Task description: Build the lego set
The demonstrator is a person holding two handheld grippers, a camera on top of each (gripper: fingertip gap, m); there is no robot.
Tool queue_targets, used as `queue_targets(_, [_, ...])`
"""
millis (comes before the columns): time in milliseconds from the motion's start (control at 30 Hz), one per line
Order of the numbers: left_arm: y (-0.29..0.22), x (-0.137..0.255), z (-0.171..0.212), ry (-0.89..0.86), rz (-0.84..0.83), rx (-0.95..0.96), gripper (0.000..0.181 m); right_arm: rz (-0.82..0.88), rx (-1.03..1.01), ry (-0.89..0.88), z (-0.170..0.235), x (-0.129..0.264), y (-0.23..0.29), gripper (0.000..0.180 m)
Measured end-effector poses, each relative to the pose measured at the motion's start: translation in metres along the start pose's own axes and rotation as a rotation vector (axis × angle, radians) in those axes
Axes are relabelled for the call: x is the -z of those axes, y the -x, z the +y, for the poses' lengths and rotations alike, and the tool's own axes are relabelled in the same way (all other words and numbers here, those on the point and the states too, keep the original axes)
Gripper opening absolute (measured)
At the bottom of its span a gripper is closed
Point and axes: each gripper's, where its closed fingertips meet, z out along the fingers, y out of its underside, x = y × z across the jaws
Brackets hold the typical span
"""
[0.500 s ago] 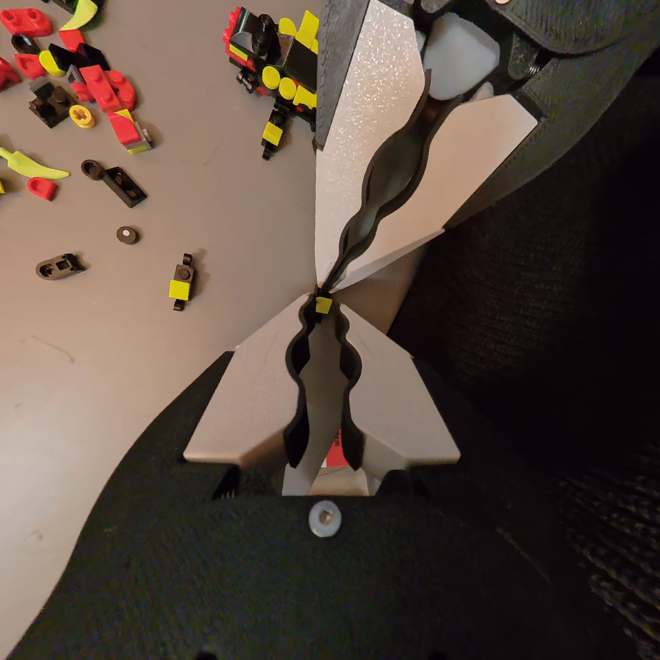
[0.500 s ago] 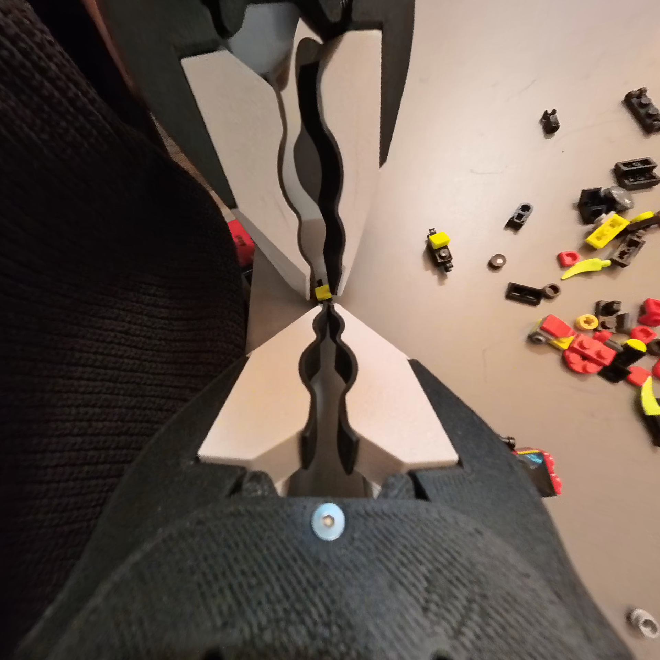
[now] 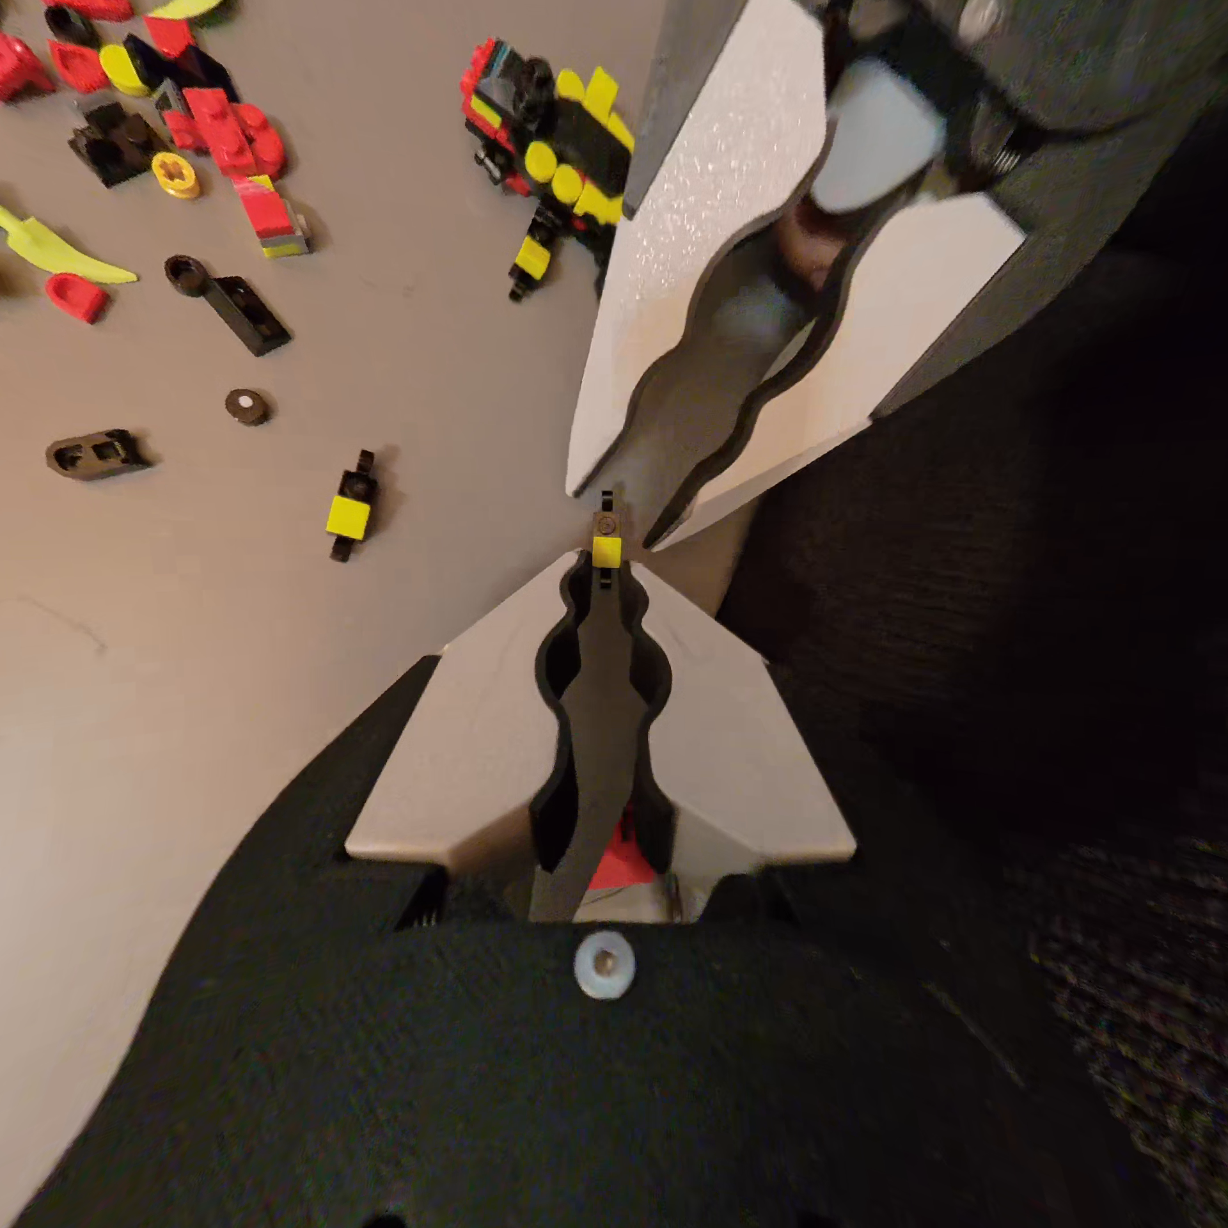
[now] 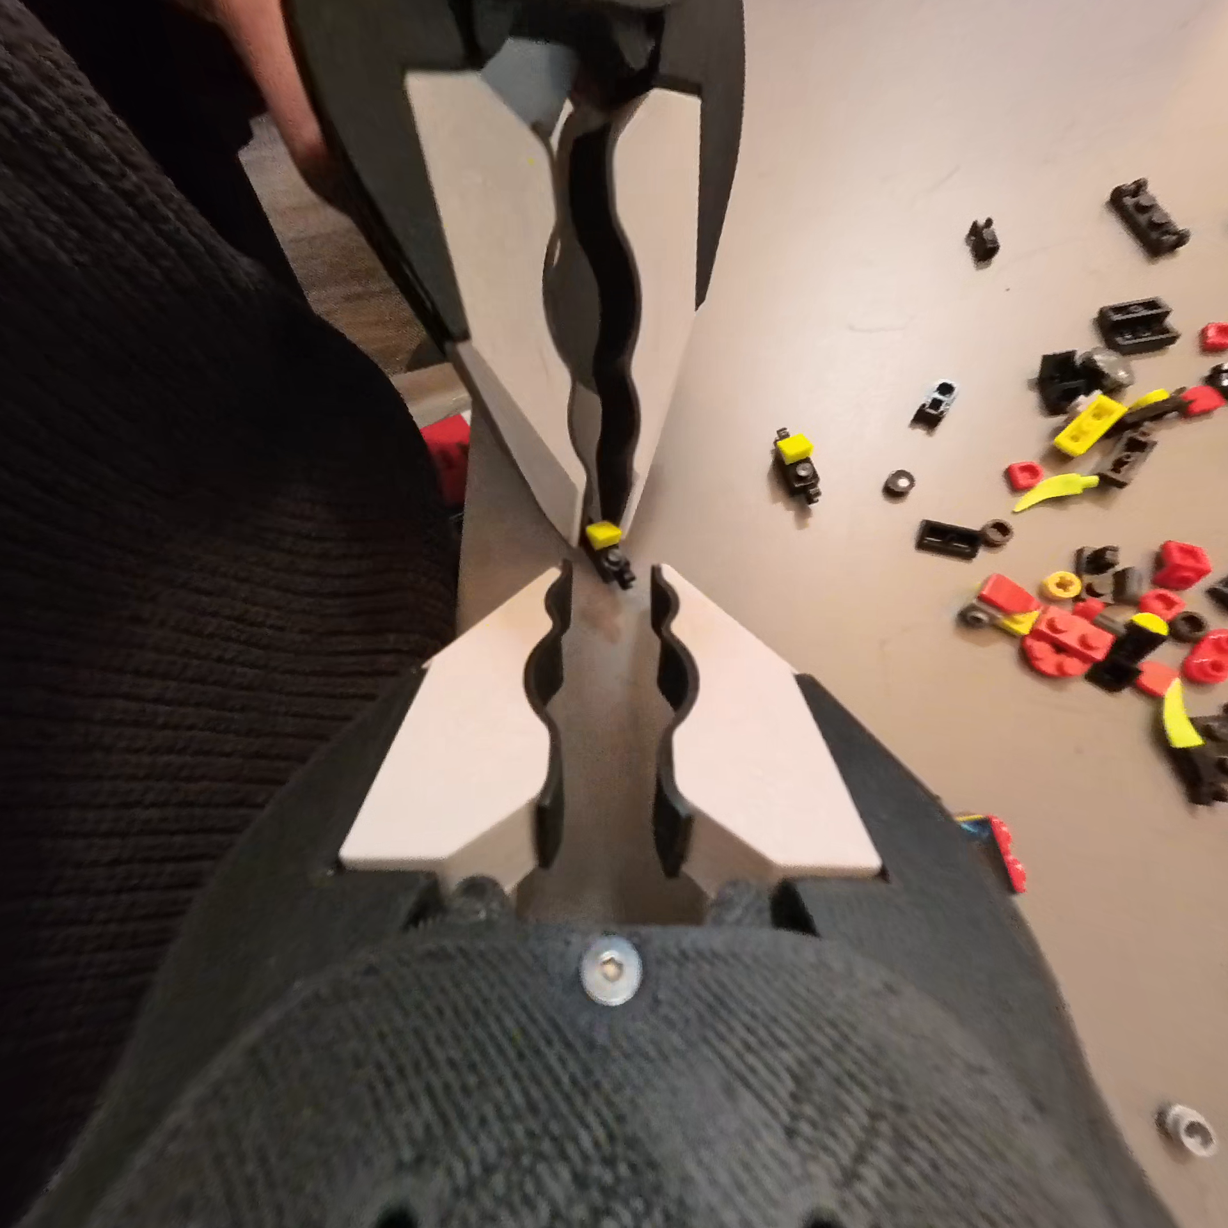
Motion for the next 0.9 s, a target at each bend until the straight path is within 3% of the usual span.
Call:
queue_targets(267, [-0.012,0.012,-0.014,-0.127,0.28,0.247,0.006,0.063,0.081,-0.061,-0.011,0.006,-0.001,0.036])
queue_targets(400, [-0.018,0.026,-0.026,-0.217,0.525,0.446,0.006,0.107,0.177,-0.105,-0.018,0.014,-0.002,0.035])
queue_targets(733, [-0.029,0.025,-0.02,-0.173,0.626,0.484,0.006,0.087,0.319,-0.149,-0.026,0.016,0.015,0.014])
queue_targets(900, [-0.03,0.024,-0.021,-0.172,0.623,0.459,0.011,0.087,0.29,-0.138,-0.023,0.018,0.012,0.013])
